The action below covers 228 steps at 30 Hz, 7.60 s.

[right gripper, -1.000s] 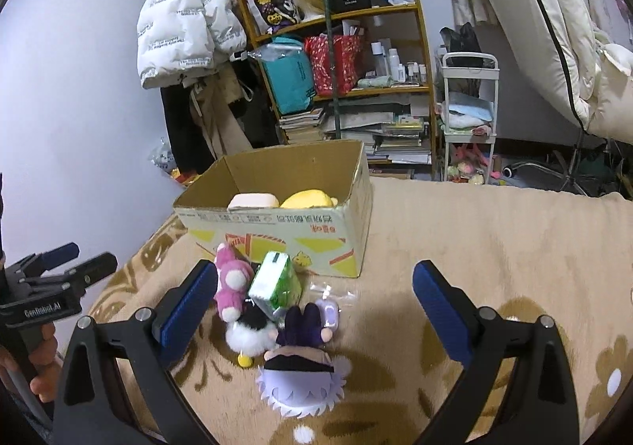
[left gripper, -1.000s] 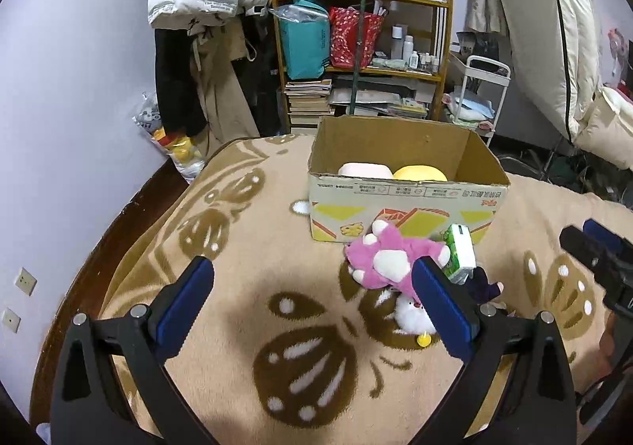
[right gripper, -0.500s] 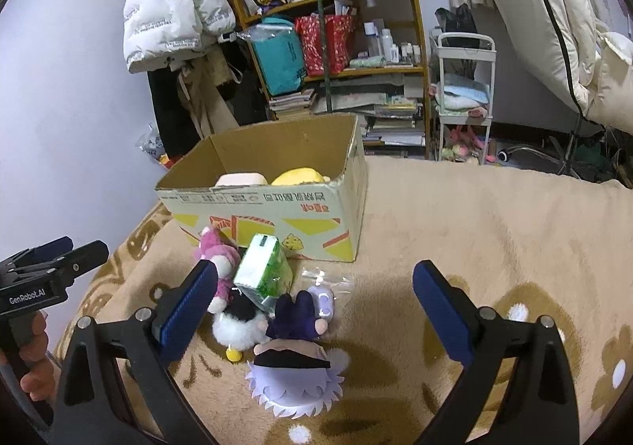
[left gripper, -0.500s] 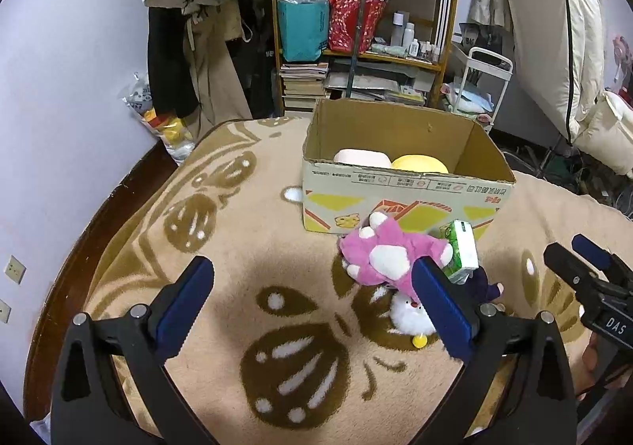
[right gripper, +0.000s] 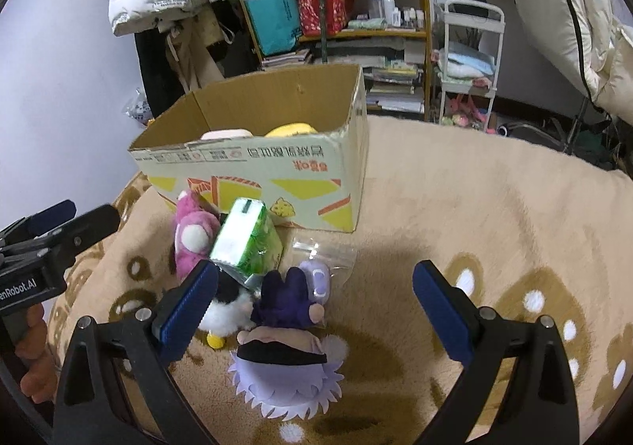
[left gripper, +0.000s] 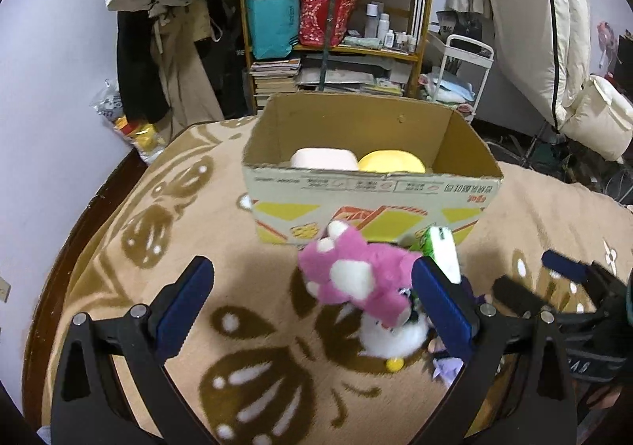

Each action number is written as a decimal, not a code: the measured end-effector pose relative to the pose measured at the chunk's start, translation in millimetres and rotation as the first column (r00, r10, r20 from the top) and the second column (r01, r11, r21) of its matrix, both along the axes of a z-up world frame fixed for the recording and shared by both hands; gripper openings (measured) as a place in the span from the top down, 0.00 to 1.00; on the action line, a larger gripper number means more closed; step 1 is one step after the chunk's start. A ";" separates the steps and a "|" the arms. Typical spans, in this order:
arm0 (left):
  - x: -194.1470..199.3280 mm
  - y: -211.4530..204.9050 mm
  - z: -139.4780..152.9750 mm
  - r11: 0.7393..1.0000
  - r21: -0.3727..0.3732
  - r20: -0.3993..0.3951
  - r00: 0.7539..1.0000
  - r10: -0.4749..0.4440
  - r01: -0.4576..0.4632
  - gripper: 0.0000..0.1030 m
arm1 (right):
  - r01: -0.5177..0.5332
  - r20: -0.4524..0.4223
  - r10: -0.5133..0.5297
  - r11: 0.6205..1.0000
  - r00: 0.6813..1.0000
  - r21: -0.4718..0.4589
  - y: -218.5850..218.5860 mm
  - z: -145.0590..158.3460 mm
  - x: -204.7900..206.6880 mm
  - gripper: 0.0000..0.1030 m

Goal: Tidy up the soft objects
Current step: 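Withdraw both grippers from the box back toward the remaining toys, then grasp the pink teddy bear with the left gripper while the right gripper grasps the purple-haired doll, then lift both toys and carry them over the cardboard box, then open both grippers to drop the toys into the box and withdraw, then reach the left gripper to the penguin plush while the right gripper reaches the clear bag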

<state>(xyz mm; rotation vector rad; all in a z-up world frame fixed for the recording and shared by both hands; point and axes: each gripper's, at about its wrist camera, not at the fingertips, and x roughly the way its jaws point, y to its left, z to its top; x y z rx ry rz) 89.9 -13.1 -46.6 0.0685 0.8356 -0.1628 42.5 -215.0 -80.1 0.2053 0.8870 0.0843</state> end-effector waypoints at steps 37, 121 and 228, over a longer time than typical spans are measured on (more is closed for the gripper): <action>75.5 -14.4 -74.7 0.999 -0.033 -0.305 0.952 0.020 -0.032 0.04 | -0.097 -0.254 0.095 0.995 0.962 0.004 22.5 -61.1 29.7 0.07; -46.2 7.7 41.9 0.995 -0.033 0.209 0.973 0.094 -0.089 0.57 | -0.036 0.294 0.010 0.996 0.956 0.083 -1.2 72.8 -19.8 0.49; -60.1 15.1 45.8 0.999 0.015 0.076 0.996 0.037 -0.039 0.05 | -0.009 0.274 -0.006 0.999 0.962 0.053 -19.7 82.4 -46.6 0.03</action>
